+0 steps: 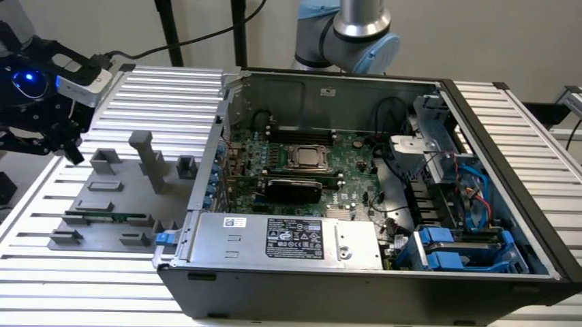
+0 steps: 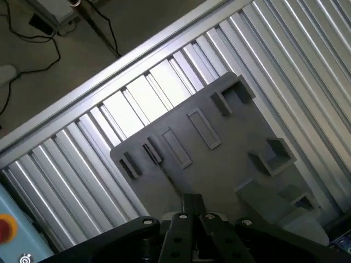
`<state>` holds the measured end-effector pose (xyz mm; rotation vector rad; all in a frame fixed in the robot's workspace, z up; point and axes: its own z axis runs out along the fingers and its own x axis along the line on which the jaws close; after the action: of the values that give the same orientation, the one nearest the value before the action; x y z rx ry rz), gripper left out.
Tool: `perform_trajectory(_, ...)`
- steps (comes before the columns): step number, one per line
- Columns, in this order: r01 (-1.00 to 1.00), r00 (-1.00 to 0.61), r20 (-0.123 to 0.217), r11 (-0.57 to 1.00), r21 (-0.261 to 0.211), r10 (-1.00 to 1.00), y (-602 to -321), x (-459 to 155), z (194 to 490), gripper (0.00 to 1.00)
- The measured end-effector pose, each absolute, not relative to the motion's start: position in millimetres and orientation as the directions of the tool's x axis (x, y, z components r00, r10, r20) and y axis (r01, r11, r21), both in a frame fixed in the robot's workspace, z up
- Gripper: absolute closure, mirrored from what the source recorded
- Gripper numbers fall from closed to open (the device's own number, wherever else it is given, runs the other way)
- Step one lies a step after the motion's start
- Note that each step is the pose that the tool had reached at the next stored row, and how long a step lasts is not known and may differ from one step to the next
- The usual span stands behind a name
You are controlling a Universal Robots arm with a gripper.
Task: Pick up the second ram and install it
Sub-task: 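Pick up the second ram and move it above second insertion slot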
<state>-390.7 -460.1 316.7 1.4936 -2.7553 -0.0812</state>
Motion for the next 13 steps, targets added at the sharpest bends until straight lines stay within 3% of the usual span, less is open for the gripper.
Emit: perform_trajectory(13,-0.941,-0.335,-0.019,0.334,0.049,-0.942,-460.1,-390.8,307.1,0.89)
